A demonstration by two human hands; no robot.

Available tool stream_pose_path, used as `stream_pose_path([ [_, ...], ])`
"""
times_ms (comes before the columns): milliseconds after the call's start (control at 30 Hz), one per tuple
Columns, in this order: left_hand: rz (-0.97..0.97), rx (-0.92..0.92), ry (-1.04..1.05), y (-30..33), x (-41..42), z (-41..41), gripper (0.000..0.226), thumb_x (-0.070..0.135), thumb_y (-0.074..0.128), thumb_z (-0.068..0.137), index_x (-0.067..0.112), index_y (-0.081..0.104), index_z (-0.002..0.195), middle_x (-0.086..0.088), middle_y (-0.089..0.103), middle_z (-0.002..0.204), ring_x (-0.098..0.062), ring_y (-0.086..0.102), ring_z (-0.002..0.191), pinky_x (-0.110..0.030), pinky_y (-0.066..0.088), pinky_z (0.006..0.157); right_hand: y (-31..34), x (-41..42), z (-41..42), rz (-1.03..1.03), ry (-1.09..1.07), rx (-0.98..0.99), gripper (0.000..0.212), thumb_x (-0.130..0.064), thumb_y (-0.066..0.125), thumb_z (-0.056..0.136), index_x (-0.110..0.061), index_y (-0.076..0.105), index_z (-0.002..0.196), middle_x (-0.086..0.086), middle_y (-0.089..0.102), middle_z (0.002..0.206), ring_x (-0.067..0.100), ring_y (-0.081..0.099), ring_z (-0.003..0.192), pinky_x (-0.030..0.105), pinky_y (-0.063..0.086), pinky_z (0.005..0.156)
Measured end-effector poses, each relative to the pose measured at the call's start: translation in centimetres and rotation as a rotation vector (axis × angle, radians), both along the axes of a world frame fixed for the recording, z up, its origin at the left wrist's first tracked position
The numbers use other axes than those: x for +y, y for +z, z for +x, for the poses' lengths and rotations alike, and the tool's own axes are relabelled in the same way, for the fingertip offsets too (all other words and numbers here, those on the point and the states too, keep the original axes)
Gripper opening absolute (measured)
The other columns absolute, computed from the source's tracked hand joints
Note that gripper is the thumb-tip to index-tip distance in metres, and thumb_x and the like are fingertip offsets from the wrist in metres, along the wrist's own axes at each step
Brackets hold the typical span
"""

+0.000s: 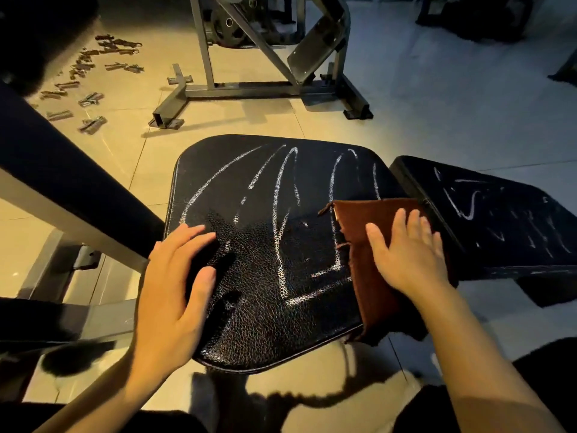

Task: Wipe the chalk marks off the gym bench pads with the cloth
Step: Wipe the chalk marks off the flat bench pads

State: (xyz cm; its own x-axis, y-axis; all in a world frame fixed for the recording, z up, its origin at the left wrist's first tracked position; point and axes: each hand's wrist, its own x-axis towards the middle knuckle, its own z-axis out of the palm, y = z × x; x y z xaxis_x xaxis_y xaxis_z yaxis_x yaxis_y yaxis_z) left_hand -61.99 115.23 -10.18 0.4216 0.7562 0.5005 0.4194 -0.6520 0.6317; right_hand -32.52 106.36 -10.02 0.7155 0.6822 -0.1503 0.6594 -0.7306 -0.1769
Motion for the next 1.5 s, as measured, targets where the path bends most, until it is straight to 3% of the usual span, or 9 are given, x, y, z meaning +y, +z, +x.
stream_pose_path([
  [200,-0.004,-0.039,0.015,-0.2,-0.1,0.0,0.041,0.041,0.034,0.097,0.024,0.049,0.131,0.003,0.049,0.139,-0.015,0.037,0.137,-0.059,0.029,0.109,0.1,2.0,-1.7,-0.005,0.07,-0.042,0.077,-0.06,0.012,0.098,-0.012,-0.006,0.155,0.012,-0.007,0.163,0.025,-0.009,0.15,0.044,-0.006,0.121],
  [400,-0.003,-0.069,0.054,-0.3,-0.2,0.2,0.044,0.044,0.033,0.097,0.026,0.044,0.135,0.008,0.043,0.143,-0.013,0.032,0.14,-0.057,0.026,0.113,0.9,1.8,-14.0,0.232,0.496,-0.041,0.09,-0.061,0.002,0.083,-0.005,0.011,0.154,0.018,0.006,0.161,0.03,0.004,0.15,0.046,-0.003,0.119],
  [533,0.018,-0.092,0.094,-0.7,-0.3,0.1,0.048,0.053,0.027,0.099,0.027,0.043,0.137,0.019,0.036,0.144,-0.007,0.028,0.141,-0.043,0.018,0.119,0.5,1.8,-18.7,0.143,0.73,-0.017,0.09,-0.051,-0.006,0.075,-0.009,-0.003,0.155,0.015,-0.009,0.162,0.026,-0.011,0.15,0.044,-0.011,0.12],
  [633,0.01,-0.065,0.108,-0.4,-0.4,0.3,0.049,0.051,0.029,0.098,0.026,0.043,0.137,0.012,0.037,0.145,-0.002,0.024,0.142,-0.027,0.012,0.119,0.7,0.9,-17.1,0.258,0.645,-0.038,0.08,-0.059,0.011,0.093,-0.009,0.033,0.15,0.013,0.029,0.157,0.024,0.026,0.146,0.042,0.017,0.121],
  [767,-0.009,-0.054,0.091,-0.2,-0.3,0.4,0.043,0.044,0.033,0.097,0.026,0.045,0.133,0.01,0.038,0.143,-0.004,0.028,0.139,-0.013,0.015,0.114,0.2,-1.0,-10.6,0.132,0.434,-0.033,0.094,-0.074,-0.012,0.078,-0.019,-0.007,0.155,0.002,-0.012,0.162,0.016,-0.012,0.149,0.032,-0.016,0.116],
  [1000,-0.028,-0.176,0.079,-0.6,-0.4,0.2,0.039,0.037,0.032,0.097,0.021,0.048,0.129,0.006,0.044,0.137,-0.017,0.037,0.135,-0.018,0.022,0.112,-0.3,0.1,1.1,0.038,0.048,-0.053,0.079,-0.061,0.019,0.097,-0.012,0.0,0.156,0.011,-0.001,0.163,0.023,-0.001,0.15,0.043,0.002,0.122],
  [1100,-0.042,-0.239,0.09,-0.4,-0.5,0.4,0.036,0.035,0.033,0.097,0.021,0.049,0.126,0.012,0.048,0.131,-0.018,0.042,0.13,-0.018,0.027,0.108,-0.1,1.0,-1.1,0.005,0.085,-0.072,0.076,-0.058,0.015,0.099,-0.009,-0.002,0.155,0.012,-0.003,0.163,0.024,-0.004,0.15,0.043,-0.001,0.122],
  [1267,-0.038,-0.258,0.098,-0.4,-0.5,0.5,0.035,0.032,0.032,0.097,0.022,0.048,0.126,0.006,0.049,0.129,-0.012,0.045,0.124,-0.013,0.029,0.105,0.7,1.9,-12.1,0.133,0.454,-0.07,0.088,-0.06,-0.006,0.083,-0.009,-0.001,0.155,0.012,-0.005,0.163,0.024,-0.006,0.15,0.042,-0.009,0.12],
  [1500,-0.059,-0.26,0.107,-1.3,-0.1,0.2,0.041,0.038,0.029,0.097,0.019,0.045,0.13,0.021,0.044,0.127,0.013,0.039,0.119,-0.006,0.028,0.102,-1.1,1.8,-19.1,0.373,0.676,-0.108,0.07,-0.045,0.031,0.086,-0.005,0.051,0.139,0.015,0.048,0.146,0.026,0.044,0.136,0.049,0.037,0.109],
])
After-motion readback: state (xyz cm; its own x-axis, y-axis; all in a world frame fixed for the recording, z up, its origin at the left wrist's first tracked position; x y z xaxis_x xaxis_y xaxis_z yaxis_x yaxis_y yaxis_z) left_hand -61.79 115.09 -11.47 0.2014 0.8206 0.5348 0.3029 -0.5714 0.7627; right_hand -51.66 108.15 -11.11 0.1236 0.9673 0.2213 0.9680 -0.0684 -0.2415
